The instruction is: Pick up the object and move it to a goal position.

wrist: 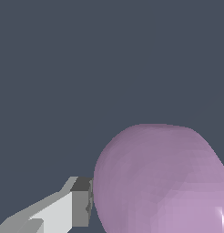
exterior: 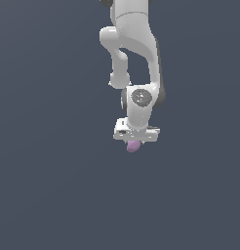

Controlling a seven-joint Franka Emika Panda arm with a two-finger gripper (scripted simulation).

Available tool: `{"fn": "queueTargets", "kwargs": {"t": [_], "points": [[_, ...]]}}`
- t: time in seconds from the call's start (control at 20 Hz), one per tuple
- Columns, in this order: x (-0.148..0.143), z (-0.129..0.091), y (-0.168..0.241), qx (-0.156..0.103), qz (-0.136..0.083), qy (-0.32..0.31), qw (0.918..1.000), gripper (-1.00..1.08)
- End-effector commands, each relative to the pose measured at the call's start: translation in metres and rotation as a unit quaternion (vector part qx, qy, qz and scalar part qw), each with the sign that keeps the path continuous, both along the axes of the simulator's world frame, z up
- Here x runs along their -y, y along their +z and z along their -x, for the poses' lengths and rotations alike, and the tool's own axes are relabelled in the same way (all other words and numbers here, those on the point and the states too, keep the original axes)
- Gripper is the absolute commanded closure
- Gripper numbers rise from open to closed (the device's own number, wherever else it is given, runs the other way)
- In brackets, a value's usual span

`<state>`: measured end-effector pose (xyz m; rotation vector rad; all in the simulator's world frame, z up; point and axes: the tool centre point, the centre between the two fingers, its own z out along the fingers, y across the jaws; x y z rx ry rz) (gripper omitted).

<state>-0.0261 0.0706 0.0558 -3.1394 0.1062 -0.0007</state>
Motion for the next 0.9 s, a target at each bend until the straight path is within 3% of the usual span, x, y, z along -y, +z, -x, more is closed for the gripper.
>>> {"fn": "queueTargets", "kwargs": {"t": [0.0,0.4,0.85], "points": [[0.002,-0.001,0.003,0.000,0.000,0.000,1.0000,1.08],[0.030,-0.007,0.039,0.000,0.000,0.000,1.0000,1.08],[0.092,-0.021,0.118,0.000,-0.001,0.000,1.0000,1.08]]}}
